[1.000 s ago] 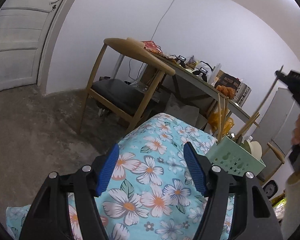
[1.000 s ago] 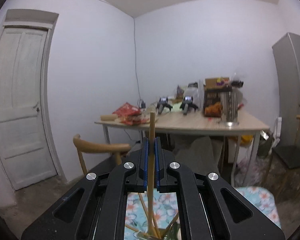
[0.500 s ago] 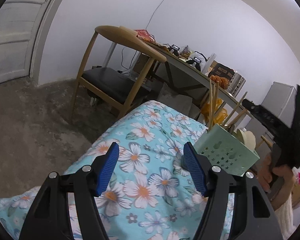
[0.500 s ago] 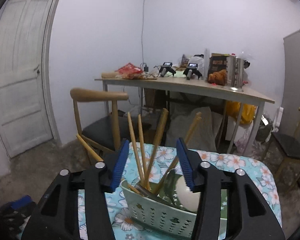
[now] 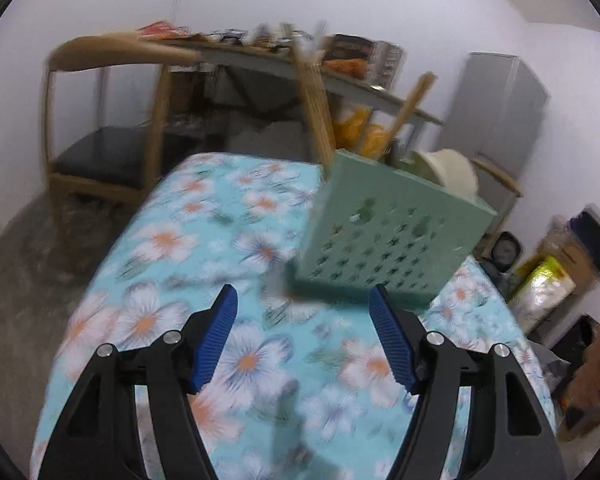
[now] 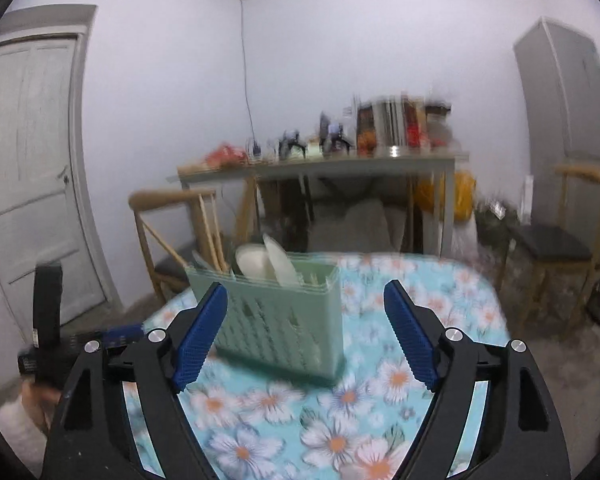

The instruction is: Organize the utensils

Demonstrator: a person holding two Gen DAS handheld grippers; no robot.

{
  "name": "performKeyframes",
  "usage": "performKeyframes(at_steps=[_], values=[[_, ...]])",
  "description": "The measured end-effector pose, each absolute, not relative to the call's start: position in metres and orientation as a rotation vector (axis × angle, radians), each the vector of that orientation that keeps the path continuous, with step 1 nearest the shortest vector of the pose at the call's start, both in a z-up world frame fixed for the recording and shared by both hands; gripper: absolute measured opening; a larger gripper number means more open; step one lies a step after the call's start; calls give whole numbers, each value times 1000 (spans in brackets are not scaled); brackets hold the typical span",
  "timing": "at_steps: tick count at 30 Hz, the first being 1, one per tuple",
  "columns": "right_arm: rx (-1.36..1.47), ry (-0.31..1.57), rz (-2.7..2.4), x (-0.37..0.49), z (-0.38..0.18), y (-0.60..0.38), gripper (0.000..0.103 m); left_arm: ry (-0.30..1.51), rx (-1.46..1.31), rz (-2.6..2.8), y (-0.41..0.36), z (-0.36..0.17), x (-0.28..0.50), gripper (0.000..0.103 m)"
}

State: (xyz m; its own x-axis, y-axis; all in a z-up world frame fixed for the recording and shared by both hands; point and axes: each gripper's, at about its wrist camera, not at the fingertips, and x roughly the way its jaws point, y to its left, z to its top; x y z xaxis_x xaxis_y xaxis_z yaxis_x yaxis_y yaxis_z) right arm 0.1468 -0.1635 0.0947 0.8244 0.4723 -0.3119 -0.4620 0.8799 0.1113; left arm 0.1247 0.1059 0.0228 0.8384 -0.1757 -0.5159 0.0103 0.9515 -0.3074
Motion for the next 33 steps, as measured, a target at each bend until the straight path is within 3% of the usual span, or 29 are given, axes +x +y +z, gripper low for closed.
performKeyframes(at_steps=[7, 13, 20, 22, 25, 33], values=[[6, 430, 510, 179, 62, -154, 77, 576, -429, -114, 111, 19, 165, 66], [61, 356, 478, 181, 71, -152, 77, 503, -371, -106, 92, 39, 177, 66], [57, 437, 438, 193, 60, -140, 76, 473, -184, -45, 71, 44, 175, 60], [39, 426, 441, 193, 60, -135, 65, 480, -140, -31, 68, 43, 176, 52], [-8, 455, 415, 199, 57, -129, 34, 493, -107, 0, 67, 39, 181, 41], [-21, 466, 423, 207, 54, -118, 40, 512, -146, -19, 72, 34, 192, 39]])
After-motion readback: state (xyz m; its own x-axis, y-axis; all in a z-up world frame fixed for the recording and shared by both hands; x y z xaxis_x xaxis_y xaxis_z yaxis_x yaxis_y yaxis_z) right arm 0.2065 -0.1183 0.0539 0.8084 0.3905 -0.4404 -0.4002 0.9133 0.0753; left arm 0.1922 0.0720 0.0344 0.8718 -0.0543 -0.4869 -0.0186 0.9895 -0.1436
